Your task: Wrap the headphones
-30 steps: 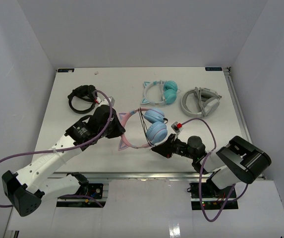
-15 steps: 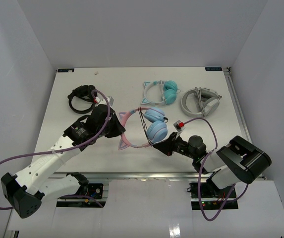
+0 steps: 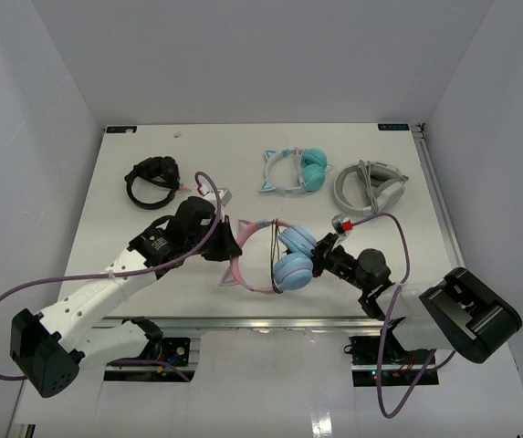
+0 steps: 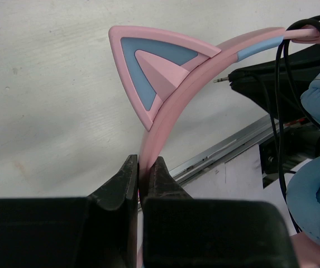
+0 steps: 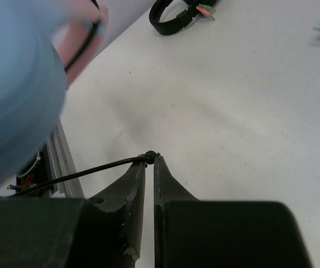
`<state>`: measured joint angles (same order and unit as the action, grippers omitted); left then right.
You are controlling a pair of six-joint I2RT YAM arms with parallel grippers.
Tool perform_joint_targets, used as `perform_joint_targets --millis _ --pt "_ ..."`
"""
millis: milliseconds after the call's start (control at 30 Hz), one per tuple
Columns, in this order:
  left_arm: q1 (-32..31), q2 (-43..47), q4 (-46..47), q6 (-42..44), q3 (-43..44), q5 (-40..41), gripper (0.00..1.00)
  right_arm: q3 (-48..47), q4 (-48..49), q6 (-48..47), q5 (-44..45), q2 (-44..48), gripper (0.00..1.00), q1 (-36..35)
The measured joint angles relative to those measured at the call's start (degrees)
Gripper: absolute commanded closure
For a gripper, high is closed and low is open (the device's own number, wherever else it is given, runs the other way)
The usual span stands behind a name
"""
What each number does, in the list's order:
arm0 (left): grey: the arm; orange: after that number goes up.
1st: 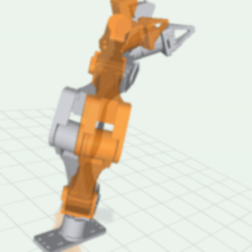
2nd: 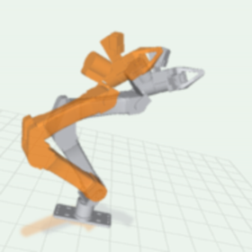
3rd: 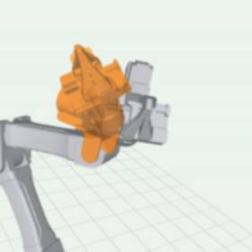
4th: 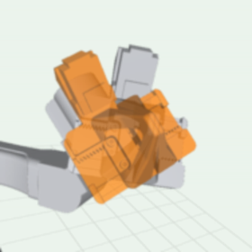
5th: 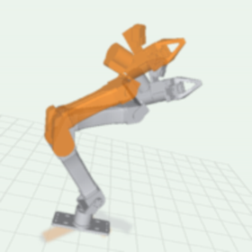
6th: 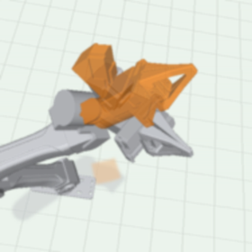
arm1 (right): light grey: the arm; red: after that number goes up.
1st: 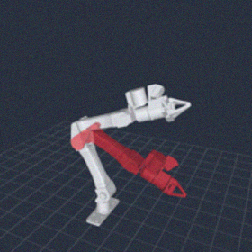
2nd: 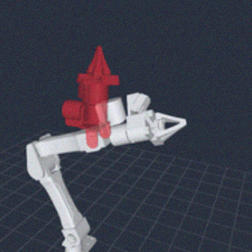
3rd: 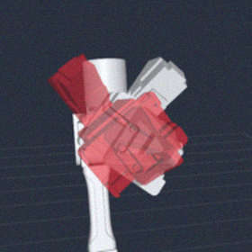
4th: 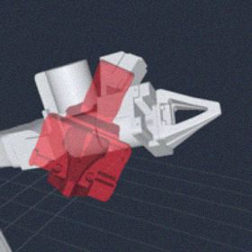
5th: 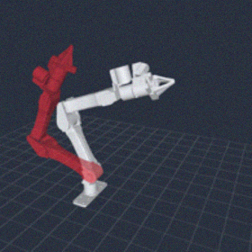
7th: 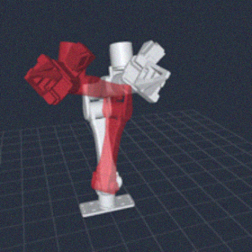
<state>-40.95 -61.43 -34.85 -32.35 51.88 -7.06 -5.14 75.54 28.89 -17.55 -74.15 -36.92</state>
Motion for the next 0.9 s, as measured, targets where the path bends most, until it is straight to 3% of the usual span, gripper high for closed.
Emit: perform_joint_targets --millis 533,900 --pt "0.35 -6.64 11.62 16.32 -1.43 -8.79 1.00 1.53 -2.51 -7.43 2.82 14.79 0.92 0.17" --pt "0.25 -8.40 11.73 32.66 0.56 -5.42 1.00 1.84 -18.77 -14.86 1.25 25.16 0.92 0.20"
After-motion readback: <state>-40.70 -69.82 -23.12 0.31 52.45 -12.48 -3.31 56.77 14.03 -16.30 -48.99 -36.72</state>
